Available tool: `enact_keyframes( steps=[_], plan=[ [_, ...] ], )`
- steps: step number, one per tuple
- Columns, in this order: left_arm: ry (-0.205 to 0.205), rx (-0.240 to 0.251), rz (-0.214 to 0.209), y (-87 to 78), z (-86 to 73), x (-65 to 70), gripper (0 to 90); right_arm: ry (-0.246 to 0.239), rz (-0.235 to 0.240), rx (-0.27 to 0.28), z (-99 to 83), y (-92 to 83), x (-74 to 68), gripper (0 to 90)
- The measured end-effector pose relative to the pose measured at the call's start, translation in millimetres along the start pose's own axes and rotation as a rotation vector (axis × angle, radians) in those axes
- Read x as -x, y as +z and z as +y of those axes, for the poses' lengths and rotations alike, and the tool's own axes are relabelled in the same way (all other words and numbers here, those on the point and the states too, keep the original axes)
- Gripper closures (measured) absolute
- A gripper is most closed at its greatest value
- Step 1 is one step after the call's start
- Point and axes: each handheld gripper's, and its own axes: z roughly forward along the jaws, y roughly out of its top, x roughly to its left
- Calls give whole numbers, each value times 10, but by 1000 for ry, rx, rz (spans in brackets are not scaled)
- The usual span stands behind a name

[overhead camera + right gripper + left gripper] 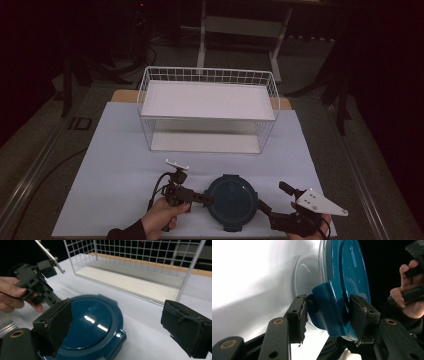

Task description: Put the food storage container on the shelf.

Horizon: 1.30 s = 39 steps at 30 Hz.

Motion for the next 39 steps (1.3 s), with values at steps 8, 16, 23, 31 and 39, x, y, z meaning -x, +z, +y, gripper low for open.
enact_keyframes(
  steps=[8, 16, 23, 31, 39],
  plan=[
    [17, 17, 14, -12, -59, 44, 509, 173, 88, -117, -121, 116, 135, 150],
    [69, 26, 28, -45, -126, 123, 531, 439, 279, -272, -314, 321, 395, 281],
    [114, 35, 31, -67, -179, 153, 543, 558, 385, -330, -413, 398, 502, 488],
    [145, 45, 28, -75, -216, 166, 549, 591, 426, -363, -436, 438, 492, 530],
    [160, 48, 38, -86, -223, 212, 555, 610, 432, -370, -420, 410, 468, 557]
  ],
)
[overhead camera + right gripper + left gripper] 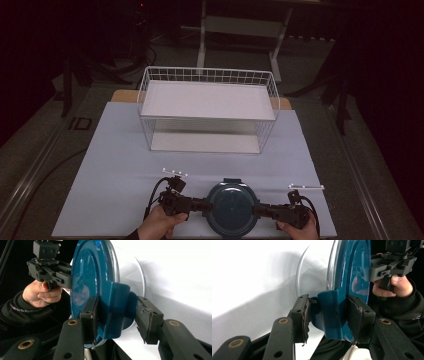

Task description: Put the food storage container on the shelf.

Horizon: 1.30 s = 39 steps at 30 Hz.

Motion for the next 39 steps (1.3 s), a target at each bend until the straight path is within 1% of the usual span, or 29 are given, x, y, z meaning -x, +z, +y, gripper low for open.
enact_keyframes(
  steps=[1, 2, 3, 4, 5, 6, 8, 9, 11, 14, 18, 19, 20, 21, 22, 23, 26, 27, 28, 30, 31, 32, 34, 39],
  plan=[
    [-3, 2, 2, -4, 7, 11, 559, 4, 6, 3, 2, -4, 5, 563],
    [10, 8, 11, -13, 11, 26, 562, 6, 15, 6, 6, -7, 8, 568],
    [26, 14, 19, -24, 21, 35, 562, 1, 11, 11, 12, -10, -5, 568],
    [20, 22, 17, -41, 37, 33, 562, -12, 1, 8, 23, -10, -26, 569],
    [16, 36, 16, -56, 52, 32, 562, -6, 6, 13, 31, -6, -32, 569],
    [24, 42, 20, -75, 70, 38, 561, -8, 9, 19, 40, 1, -37, 570],
    [37, 55, 16, -112, 99, 41, 561, -19, 10, 30, 66, 9, -57, 570],
    [38, 58, 16, -128, 110, 44, 561, -27, 11, 34, 87, 10, -72, 569],
    [46, 77, 14, -161, 129, 51, 561, -46, 7, 47, 136, 10, -111, 569],
    [73, 110, 17, -226, 163, 58, 560, -80, 1, 60, 223, 16, -168, 568],
    [108, 155, 27, -310, 222, 63, 560, -141, -8, 76, 363, 34, -244, 569],
    [123, 161, 31, -334, 241, 61, 560, -154, -11, 81, 398, 41, -260, 568],
    [129, 169, 31, -356, 260, 52, 560, -174, -13, 86, 434, 51, -273, 568],
    [135, 181, 36, -376, 278, 46, 560, -180, -11, 90, 469, 62, -283, 568],
    [150, 188, 42, -396, 296, 38, 560, -191, -13, 96, 503, 78, -292, 568],
    [150, 197, 44, -418, 312, 29, 560, -201, -14, 96, 536, 94, -298, 568],
    [167, 216, 57, -468, 357, -13, 560, -223, -11, 102, 628, 150, -301, 568],
    [180, 221, 62, -482, 372, -27, 560, -230, -11, 105, 656, 169, -304, 568],
    [182, 225, 65, -497, 392, -42, 560, -241, -12, 107, 686, 188, -302, 567],
    [195, 232, 76, -526, 429, -69, 560, -245, -8, 107, 741, 227, -297, 567],
    [190, 240, 79, -540, 447, -83, 559, -252, -10, 110, 769, 249, -292, 567],
    [199, 244, 83, -552, 466, -99, 559, -253, -9, 110, 797, 270, -289, 567],
    [195, 256, 85, -573, 501, -134, 559, -259, -10, 116, 857, 306, -283, 567],
    [212, 278, 88, -607, 601, -237, 559, -284, -16, 125, 1016, 382, -266, 566]
  ],
)
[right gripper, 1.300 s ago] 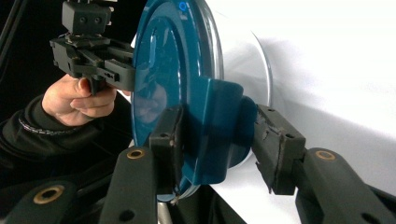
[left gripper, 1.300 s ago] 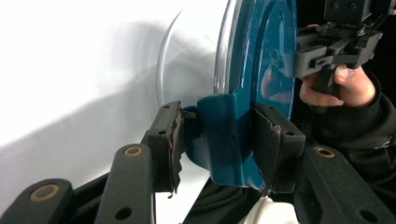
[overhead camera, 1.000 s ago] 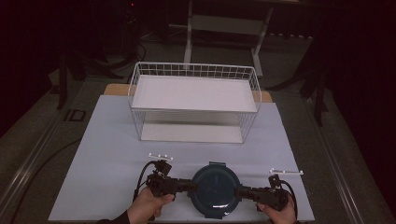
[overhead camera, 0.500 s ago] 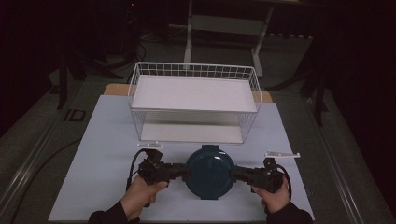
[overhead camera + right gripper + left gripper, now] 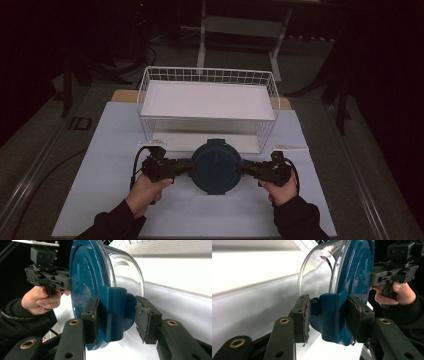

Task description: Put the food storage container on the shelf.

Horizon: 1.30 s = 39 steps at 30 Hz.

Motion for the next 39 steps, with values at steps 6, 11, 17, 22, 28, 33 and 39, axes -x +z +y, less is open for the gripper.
enact_keyframes(
  steps=[6, 11, 17, 22, 28, 33, 39],
  plan=[
    [29, 18, 15, 44, 85, -139, 559, -24, 7, 10, 107, 111, 136, 566],
    [25, 21, 26, 120, 155, -295, 558, -21, 3, 19, 159, 214, 287, 566],
    [21, 14, 44, 194, 207, -453, 558, -10, -1, 23, 197, 344, 455, 564],
    [12, -4, 61, 259, 255, -564, 557, 3, -3, 23, 219, 429, 591, 563],
    [2, -5, 81, 277, 293, -652, 556, 7, -14, 28, 245, 538, 682, 560],
    [-6, 10, 101, 303, 318, -750, 553, 4, -47, 19, 291, 626, 708, 559],
    [-42, 37, 100, 333, 345, -853, 551, 18, -64, 40, 331, 686, 764, 558]
  ],
)
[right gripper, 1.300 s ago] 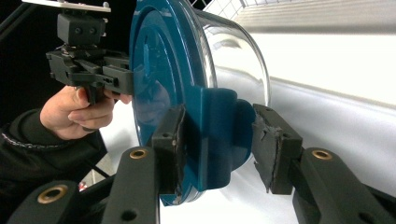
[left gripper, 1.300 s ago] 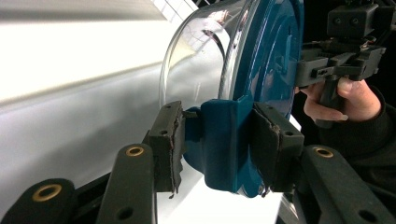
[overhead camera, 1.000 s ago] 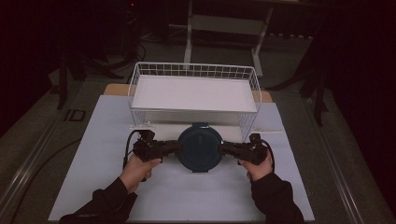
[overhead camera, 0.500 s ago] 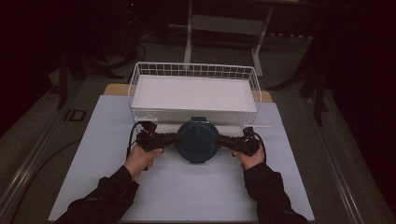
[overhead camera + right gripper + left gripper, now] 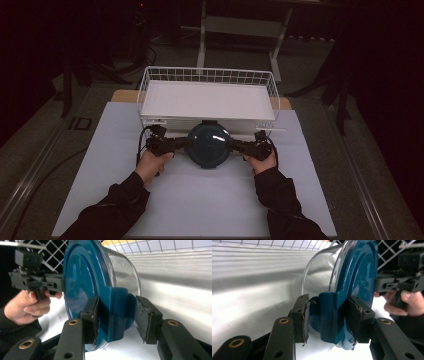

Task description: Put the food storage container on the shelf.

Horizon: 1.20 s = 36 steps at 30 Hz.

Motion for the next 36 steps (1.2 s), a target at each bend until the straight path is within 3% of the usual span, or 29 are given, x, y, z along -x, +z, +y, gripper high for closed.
enact_keyframes(
  steps=[3, 7, 8, 10, 12, 14, 16, 20, 23, 24, 30, 31, 32, 33, 34, 36],
  plan=[
    [11, 3, -5, 9, 26, -18, 548, 16, -3, 10, 7, 4, 6, 555],
    [-9, -2, -6, 26, 13, -39, 543, 38, -15, 22, -34, 21, 22, 533],
    [-49, -14, -22, 39, 4, -66, 537, 15, -42, 15, -42, 27, 0, 521],
    [-29, 13, -3, 51, -16, -90, 522, 9, -72, 18, -45, 38, -12, 517],
    [11, 38, 42, 53, -7, -72, 514, -3, -96, 18, -33, 52, -43, 512],
    [26, 48, 59, 56, 4, -73, 536, 7, -96, 19, -21, 66, -46, 487],
    [16, 51, 59, 60, 4, -78, 532, -4, -111, 28, -16, 71, -57, 484],
    [-8, 64, 65, 76, -16, -129, 415, -23, -140, 51, -19, 81, -53, 441],
    [-8, 75, 72, 94, -18, -135, 405, -30, -153, 61, -8, 92, -52, 441],
    [-7, 77, 71, 96, -19, -137, 377, -41, -181, 71, 16, 103, -60, 449],
    [7, 72, 93, 94, -9, -120, 356, -29, -214, 58, 42, 114, -109, 462],
    [24, 78, 105, 96, -15, -113, 350, -42, -223, 62, 39, 113, -127, 469],
    [34, 82, 110, 98, -22, -98, 300, -92, -235, 86, 33, 122, -122, 465],
    [43, 86, 108, 90, -32, -86, 271, -92, -255, 84, 25, 118, -160, 460],
    [43, 95, 100, 82, -41, -72, 252, -122, -260, 94, 24, 110, -179, 448],
    [50, 134, 76, 50, -58, -58, 186, -110, -251, 105, 32, 73, -211, 436]
  ],
)
